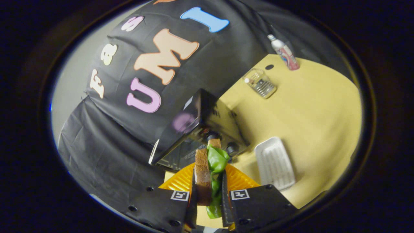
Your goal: Open the toaster oven, put the food inside, and close the toaster oven door.
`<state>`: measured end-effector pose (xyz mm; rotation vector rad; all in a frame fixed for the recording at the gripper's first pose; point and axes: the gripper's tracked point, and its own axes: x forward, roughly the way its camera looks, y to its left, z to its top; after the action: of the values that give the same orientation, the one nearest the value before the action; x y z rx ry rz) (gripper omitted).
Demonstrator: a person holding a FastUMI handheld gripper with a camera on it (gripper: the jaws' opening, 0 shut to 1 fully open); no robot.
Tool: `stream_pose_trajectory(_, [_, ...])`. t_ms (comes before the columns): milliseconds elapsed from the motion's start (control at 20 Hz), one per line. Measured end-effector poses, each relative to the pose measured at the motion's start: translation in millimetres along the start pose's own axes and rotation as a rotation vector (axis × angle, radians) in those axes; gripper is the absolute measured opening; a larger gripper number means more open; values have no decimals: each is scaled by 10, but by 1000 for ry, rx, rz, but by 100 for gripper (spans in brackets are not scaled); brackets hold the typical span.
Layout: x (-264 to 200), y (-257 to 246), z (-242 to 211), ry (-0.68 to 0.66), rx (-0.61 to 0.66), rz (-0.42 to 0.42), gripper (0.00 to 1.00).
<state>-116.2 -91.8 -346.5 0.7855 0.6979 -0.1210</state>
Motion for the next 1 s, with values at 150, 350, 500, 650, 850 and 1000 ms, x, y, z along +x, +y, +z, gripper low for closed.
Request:
stream_pose_trajectory(150, [195, 223, -321, 65, 25, 27, 32])
stream_pose_trajectory(350, [472, 492, -597, 101, 58, 77, 32])
stream_pose_trajectory(500, [689, 642, -727, 109, 92, 106, 32])
stream_pose_trajectory(650, [973, 705, -750, 97, 135, 120, 32])
stream_pose_trajectory(850, [1316, 762, -600, 31, 195, 147, 32])
stream_pose_trajectory(1000, [1609, 722, -461, -28, 233, 160, 32])
